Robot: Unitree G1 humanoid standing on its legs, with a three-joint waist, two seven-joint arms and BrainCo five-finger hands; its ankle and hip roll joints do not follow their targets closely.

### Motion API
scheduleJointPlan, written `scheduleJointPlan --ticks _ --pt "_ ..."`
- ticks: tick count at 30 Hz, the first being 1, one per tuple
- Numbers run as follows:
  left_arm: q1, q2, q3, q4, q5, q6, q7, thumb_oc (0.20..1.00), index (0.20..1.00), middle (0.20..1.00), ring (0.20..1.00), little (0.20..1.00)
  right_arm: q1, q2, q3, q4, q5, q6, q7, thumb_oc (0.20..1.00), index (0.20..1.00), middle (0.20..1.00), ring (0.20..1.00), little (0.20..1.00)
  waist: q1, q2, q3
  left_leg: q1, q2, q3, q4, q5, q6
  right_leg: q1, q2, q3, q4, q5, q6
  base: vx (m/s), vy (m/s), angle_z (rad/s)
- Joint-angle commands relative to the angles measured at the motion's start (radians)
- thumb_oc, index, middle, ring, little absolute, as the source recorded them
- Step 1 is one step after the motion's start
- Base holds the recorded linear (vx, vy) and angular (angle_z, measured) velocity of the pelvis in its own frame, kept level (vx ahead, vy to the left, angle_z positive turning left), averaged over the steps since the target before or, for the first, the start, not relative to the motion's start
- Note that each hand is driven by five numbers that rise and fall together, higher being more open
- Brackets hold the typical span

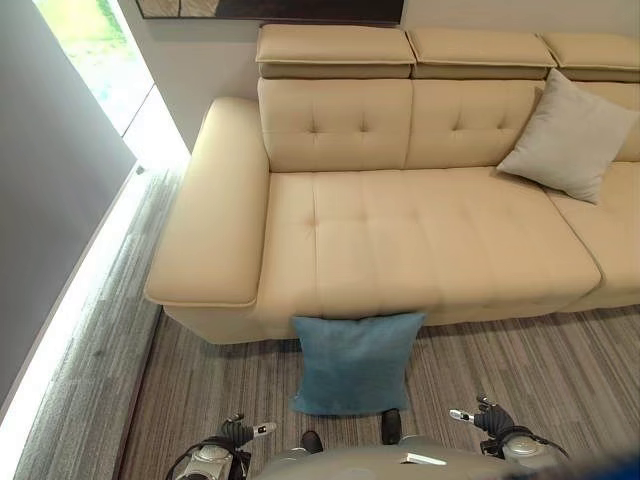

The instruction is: Pick up all the scattered cushions and arrange them neatly on the sofa.

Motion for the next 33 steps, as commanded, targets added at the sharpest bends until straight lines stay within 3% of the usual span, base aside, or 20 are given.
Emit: scheduleJointPlan --ticks 1,5,8,11,16,23,26,30,33 --pt "-0.048 -0.011 0.04 -0.024 -0.038 -0.018 -0.002 1.0 1.0 1.0 1.0 1.0 -0.044 -0.041 -0.014 -0.025 0.033 -0.027 -0.015 1.0 1.0 1.0 1.0 1.0 0.002 0.006 0.018 -0.027 -0.001 -0.104 0.092 -0.053 -0.052 -0.004 -0.007 -0.007 0.073 0.069 0.035 -0.02 -0.03 0.11" --pt "-0.058 -0.012 0.044 -0.05 -0.05 -0.017 -0.001 1.0 1.0 1.0 1.0 1.0 -0.054 -0.043 -0.002 -0.03 0.028 -0.028 -0.016 1.0 1.0 1.0 1.0 1.0 0.006 0.004 0.028 -0.045 -0.003 -0.099 0.084 -0.051 -0.042 -0.022 -0.004 0.008 0.065 0.081 0.043 -0.06 -0.004 -0.03" --pt "-0.061 -0.008 0.033 -0.061 -0.058 -0.018 -0.001 1.0 1.0 1.0 1.0 1.0 -0.069 -0.042 0.01 -0.038 0.027 -0.029 -0.014 1.0 1.0 1.0 1.0 1.0 0.0 0.005 0.047 -0.06 0.002 -0.087 0.067 -0.043 -0.035 -0.079 -0.011 0.025 0.097 0.127 0.065 -0.09 0.018 -0.54" --pt "-0.069 -0.004 0.019 -0.044 -0.054 -0.02 0.001 1.0 1.0 1.0 1.0 1.0 -0.072 -0.038 0.02 -0.022 0.031 -0.032 -0.013 1.0 1.0 1.0 1.0 1.0 0.006 0.012 0.042 -0.067 0.0 -0.085 0.057 -0.035 -0.035 -0.036 0.002 0.021 0.099 0.07 0.047 -0.07 0.042 -0.41" --pt "-0.058 -0.003 0.036 -0.018 -0.06 -0.026 0.002 1.0 1.0 1.0 1.0 1.0 -0.065 -0.043 0.01 -0.016 0.031 -0.034 -0.02 1.0 1.0 1.0 1.0 1.0 0.017 0.001 0.019 -0.051 -0.01 -0.101 0.036 -0.029 -0.051 -0.006 0.01 0.011 0.035 0.077 0.045 0.03 -0.041 0.09" --pt "-0.077 -0.003 0.07 -0.072 -0.089 -0.026 0.019 1.0 1.0 1.0 1.0 1.0 -0.061 -0.055 -0.015 -0.049 0.042 -0.042 -0.044 1.0 1.0 1.0 1.0 1.0 0.01 0.006 0.047 -0.069 -0.015 -0.111 0.021 -0.022 -0.051 -0.025 0.013 -0.006 0.021 0.077 0.037 -0.03 -0.042 0.11" --pt "-0.105 0.004 0.094 -0.165 -0.115 -0.037 0.047 1.0 1.0 1.0 1.0 1.0 -0.069 -0.041 -0.065 -0.092 0.062 -0.043 -0.076 1.0 1.0 1.0 1.0 1.0 0.005 0.006 0.094 -0.172 -0.009 -0.114 0.081 -0.019 -0.055 -0.104 0.004 -0.014 0.068 0.064 0.024 -0.28 -0.049 0.11" --pt "-0.225 0.014 0.093 -0.354 -0.156 -0.075 0.106 1.0 1.0 1.0 1.0 1.0 -0.143 -0.065 -0.101 -0.25 0.06 -0.058 -0.177 1.0 1.0 1.0 1.0 1.0 -0.019 0.025 0.221 -0.53 0.02 -0.136 0.375 -0.04 -0.065 -0.405 -0.041 -0.052 0.278 0.031 -0.021 -0.38 -0.115 0.35" --pt "-0.302 0.027 0.089 -0.423 -0.185 -0.085 0.115 1.0 1.0 1.0 1.0 1.0 -0.235 -0.106 -0.088 -0.31 0.036 -0.078 -0.24 1.0 1.0 1.0 1.0 1.0 -0.05 0.055 0.263 -0.713 0.059 -0.155 0.517 -0.095 -0.055 -0.576 -0.043 -0.055 0.398 0.001 -0.023 -0.23 -0.068 0.17"
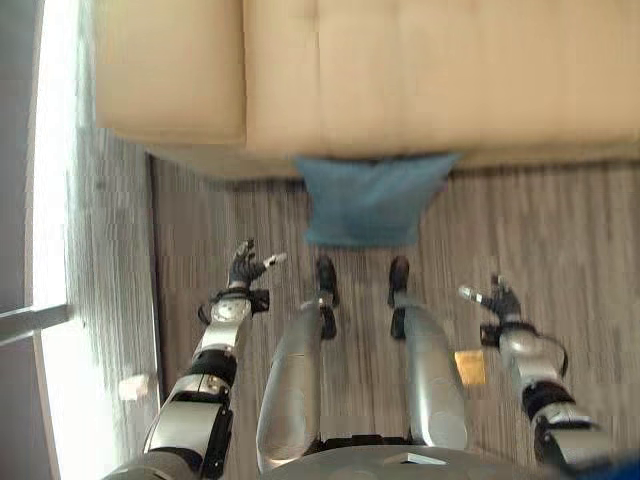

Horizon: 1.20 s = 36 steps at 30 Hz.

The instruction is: Pick up all the scattered cushions and arrange them neatly on the sofa.

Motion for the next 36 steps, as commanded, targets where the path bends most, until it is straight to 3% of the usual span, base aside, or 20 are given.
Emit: scheduleJointPlan --ticks 1,2,3,7,16,28,36 --pt "0.06 -0.006 -0.003 0.009 -0.059 -0.041 0.03 1.0 1.0 1.0 1.0 1.0 0.094 -0.035 0.009 -0.058 -0.002 -0.048 -0.11 1.0 1.0 1.0 1.0 1.0 -0.033 0.036 -0.137 0.027 0.018 -0.086 0.023 -0.062 0.011 0.033 0.001 -0.013 0.015 0.058 0.012 -0.3 -0.073 -0.22" --pt "-0.044 0.014 -0.013 -0.033 -0.081 -0.046 0.045 1.0 1.0 1.0 1.0 1.0 -0.009 -0.048 0.006 -0.1 0.018 -0.064 -0.161 1.0 1.0 1.0 1.0 1.0 -0.049 0.068 -0.092 -0.135 0.027 -0.111 0.085 -0.068 0.019 -0.118 -0.006 -0.006 0.091 0.043 0.003 -0.28 -0.054 -0.35" --pt "-0.105 0.036 -0.02 -0.034 -0.088 -0.046 0.049 1.0 1.0 1.0 1.0 1.0 -0.076 -0.065 0.013 -0.111 0.035 -0.072 -0.172 1.0 1.0 1.0 1.0 1.0 -0.055 0.078 -0.064 -0.2 0.032 -0.124 0.113 -0.072 0.022 -0.182 -0.009 0.0 0.131 0.039 0.003 -0.16 -0.035 -0.18" --pt "-0.322 0.139 -0.04 -0.022 -0.098 -0.045 0.089 1.0 1.0 1.0 1.0 1.0 -0.293 -0.144 0.09 -0.159 0.088 -0.08 -0.177 1.0 1.0 1.0 1.0 1.0 -0.067 0.088 0.03 -0.364 0.025 -0.155 0.175 -0.097 0.032 -0.341 -0.007 0.016 0.208 0.031 0.004 0.01 -0.034 -0.09" --pt "-0.415 0.167 -0.015 -0.072 -0.069 -0.06 0.203 1.0 1.0 1.0 1.0 1.0 -0.432 -0.194 0.148 -0.168 0.087 -0.085 -0.221 1.0 1.0 1.0 1.0 1.0 -0.046 0.066 0.033 -0.49 -0.021 -0.188 0.211 -0.112 0.052 -0.474 0.016 0.03 0.246 0.037 0.011 0.03 -0.012 0.08" --pt "-0.597 0.237 -0.111 -0.099 -0.095 -0.049 0.17 1.0 1.0 1.0 1.0 1.0 -0.629 -0.217 0.236 -0.189 0.142 -0.094 -0.205 1.0 1.0 1.0 1.0 1.0 -0.044 0.063 0.033 -0.612 -0.037 -0.206 0.262 -0.116 0.053 -0.577 0.02 0.024 0.295 0.011 0.0 0.01 0.001 0.01" --pt "-0.817 0.156 -0.241 -0.064 -0.08 -0.042 0.219 1.0 1.0 1.0 1.0 1.0 -0.876 -0.161 0.382 -0.066 0.151 -0.074 -0.235 1.0 1.0 1.0 1.0 1.0 -0.032 0.07 0.033 -0.698 -0.052 -0.208 0.293 -0.112 0.05 -0.665 0.03 0.027 0.342 -0.005 0.0 0.01 0.009 0.0"
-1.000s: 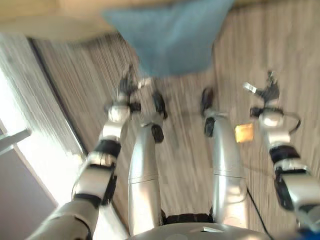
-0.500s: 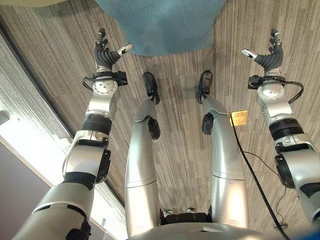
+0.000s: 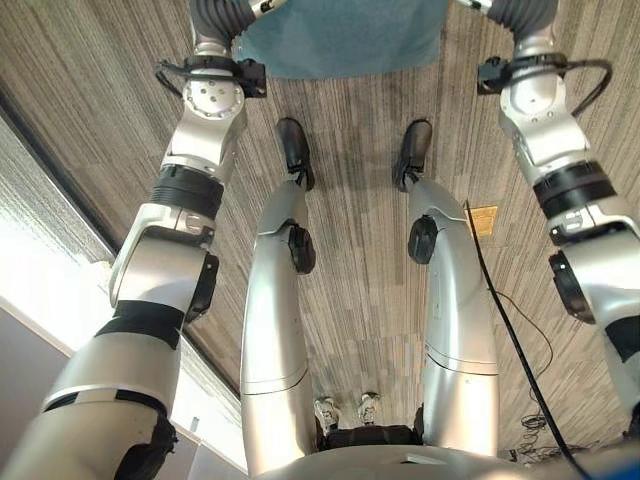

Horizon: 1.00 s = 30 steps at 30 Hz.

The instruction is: Pick up all the scattered cushions and arrange them neatly on the sofa.

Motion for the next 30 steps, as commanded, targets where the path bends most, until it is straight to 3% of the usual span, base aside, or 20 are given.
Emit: scheduleJointPlan --ticks 1,8,9,10,11,12,19,24,30 --pt "-0.053 -0.05 -0.02 -0.002 0.023 -0.036 0.015 1.0 1.0 1.0 1.0 1.0 0.0 0.016 0.059 -0.018 0.016 -0.022 -0.027 1.0 1.0 1.0 1.0 1.0 0.003 0.036 -0.03 0.007 -0.062 -0.079 0.082 -0.154 0.002 0.036 0.069 0.022 0.006 0.078 0.018 0.0 0.0 0.0" --pt "-0.175 -0.113 -0.065 -0.054 -0.002 -0.055 0.05 1.0 1.0 1.0 1.0 1.0 -0.167 0.08 0.165 0.002 0.031 -0.029 -0.03 1.0 1.0 1.0 1.0 1.0 0.02 0.051 -0.03 -0.024 -0.077 -0.082 0.083 -0.142 0.002 0.005 0.078 0.02 0.019 0.068 0.015 0.0 -0.002 0.02" --pt "-0.184 -0.118 -0.064 -0.066 -0.009 -0.059 0.054 1.0 1.0 1.0 1.0 1.0 -0.175 0.093 0.164 -0.006 0.037 -0.031 -0.033 0.959 0.959 0.959 0.959 0.959 0.021 0.052 -0.03 -0.026 -0.078 -0.083 0.083 -0.141 0.002 0.004 0.079 0.02 0.02 0.066 0.013 0.0 -0.008 0.06" --pt "-0.192 -0.121 -0.063 -0.081 -0.018 -0.063 0.055 0.937 0.937 0.937 0.937 0.937 -0.176 0.11 0.155 -0.022 0.054 -0.038 -0.031 0.457 0.457 0.457 0.457 0.457 0.021 0.053 -0.03 -0.026 -0.079 -0.083 0.082 -0.14 0.002 0.002 0.081 0.02 0.021 0.065 0.012 0.0 -0.017 0.04" --pt "-0.179 -0.134 -0.053 -0.111 -0.04 -0.069 0.046 0.304 0.304 0.304 0.304 0.304 -0.163 0.129 0.133 -0.058 0.083 -0.049 -0.033 0.2 0.2 0.2 0.2 0.2 0.019 0.052 -0.03 -0.023 -0.079 -0.082 0.079 -0.139 0.003 0.004 0.083 0.022 0.021 0.065 0.009 0.0 -0.011 0.03" --pt "-0.175 -0.133 -0.053 -0.114 -0.04 -0.068 0.046 0.2 0.2 0.2 0.2 0.2 -0.159 0.129 0.132 -0.062 0.083 -0.047 -0.034 0.2 0.2 0.2 0.2 0.2 0.019 0.051 -0.03 -0.021 -0.079 -0.082 0.079 -0.14 0.003 0.006 0.083 0.022 0.021 0.065 0.009 0.0 0.0 0.0" --pt "-0.002 -0.189 0.038 -0.292 -0.08 -0.078 0.018 0.2 0.2 0.2 0.2 0.2 0.076 0.2 -0.063 -0.259 0.077 -0.075 -0.045 0.2 0.2 0.2 0.2 0.2 -0.019 0.031 -0.03 0.094 -0.072 -0.066 0.022 -0.134 0.0 0.125 0.099 0.005 -0.058 0.079 -0.005 -0.02 -0.027 0.01" --pt "0.085 -0.215 0.056 -0.368 -0.076 -0.075 0.004 0.2 0.2 0.2 0.2 0.2 0.168 0.214 -0.077 -0.334 0.038 -0.075 -0.034 0.2 0.2 0.2 0.2 0.2 -0.03 0.025 -0.03 0.193 -0.064 -0.055 -0.027 -0.129 -0.004 0.21 0.1 0.001 -0.105 0.083 -0.01 -0.02 -0.061 0.02" --pt "0.355 -0.265 0.07 -0.636 0.001 -0.051 -0.04 0.2 0.2 0.2 0.2 0.2 0.481 0.251 -0.124 -0.558 -0.019 -0.078 0.044 0.2 0.2 0.2 0.2 0.2 -0.033 -0.003 -0.03 0.527 -0.044 -0.04 -0.19 -0.114 -0.027 0.515 0.087 -0.035 -0.252 0.082 -0.015 -0.01 -0.131 0.03"
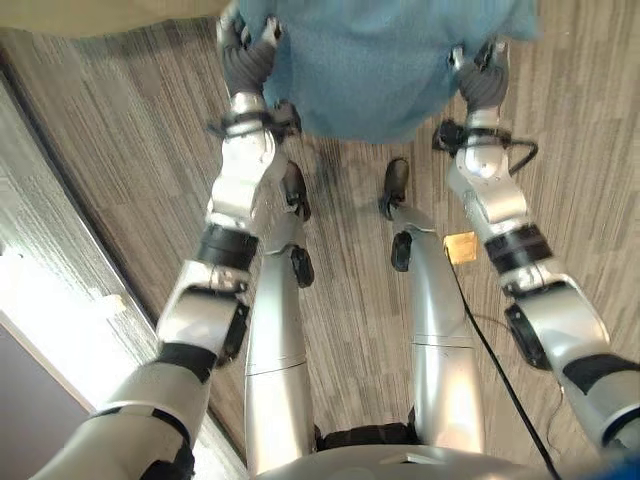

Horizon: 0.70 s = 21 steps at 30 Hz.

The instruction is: Pick up all the scattered cushions and arrange them neatly on the sofa.

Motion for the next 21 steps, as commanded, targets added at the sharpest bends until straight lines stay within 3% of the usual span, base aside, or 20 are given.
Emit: scheduleJointPlan --ticks 1,8,10,15,21 --pt "-0.147 -0.034 -0.081 -0.098 0.074 -0.079 -0.106 0.2 0.2 0.2 0.2 0.2 -0.076 0.03 0.002 -0.122 -0.067 -0.085 0.102 0.2 0.2 0.2 0.2 0.2 0.023 0.025 -0.002 0.053 -0.042 -0.039 0.037 -0.177 0.003 0.09 0.064 -0.029 -0.13 0.089 -0.003 -0.01 -0.143 0.04" --pt "0.196 -0.074 -0.12 -0.225 0.074 -0.065 -0.175 0.2 0.2 0.2 0.2 0.2 0.3 0.051 -0.036 -0.284 -0.077 -0.08 0.195 0.2 0.2 0.2 0.2 0.2 0.07 -0.001 -0.124 0.494 -0.028 -0.035 -0.227 -0.117 -0.043 0.499 0.062 -0.078 -0.339 0.092 0.015 0.12 -0.106 0.08" --pt "0.296 -0.092 -0.125 -0.243 0.071 -0.061 -0.204 0.2 0.2 0.2 0.2 0.2 0.418 0.079 -0.057 -0.299 -0.054 -0.074 0.238 0.2 0.2 0.2 0.2 0.2 0.082 -0.002 -0.175 0.631 -0.025 -0.023 -0.324 -0.068 -0.049 0.625 0.066 -0.095 -0.409 0.119 0.013 0.2 -0.037 0.18" --pt "0.444 -0.131 -0.105 -0.21 0.047 -0.057 -0.25 0.2 0.2 0.2 0.2 0.2 0.568 0.122 -0.125 -0.298 -0.036 -0.051 0.304 0.2 0.2 0.2 0.2 0.2 0.084 0.003 -0.279 0.83 -0.004 0.013 -0.417 -0.052 -0.064 0.81 0.103 -0.094 -0.498 0.12 0.027 0.2 -0.028 0.09" --pt "0.513 -0.129 -0.068 -0.186 0.061 -0.053 -0.265 0.2 0.2 0.2 0.2 0.2 0.612 0.114 -0.183 -0.296 -0.075 -0.043 0.32 0.2 0.2 0.2 0.2 0.2 0.074 -0.017 -0.365 0.93 0.017 0.036 -0.387 -0.036 -0.077 0.94 0.128 -0.073 -0.565 0.128 0.034 0.13 -0.069 0.08"
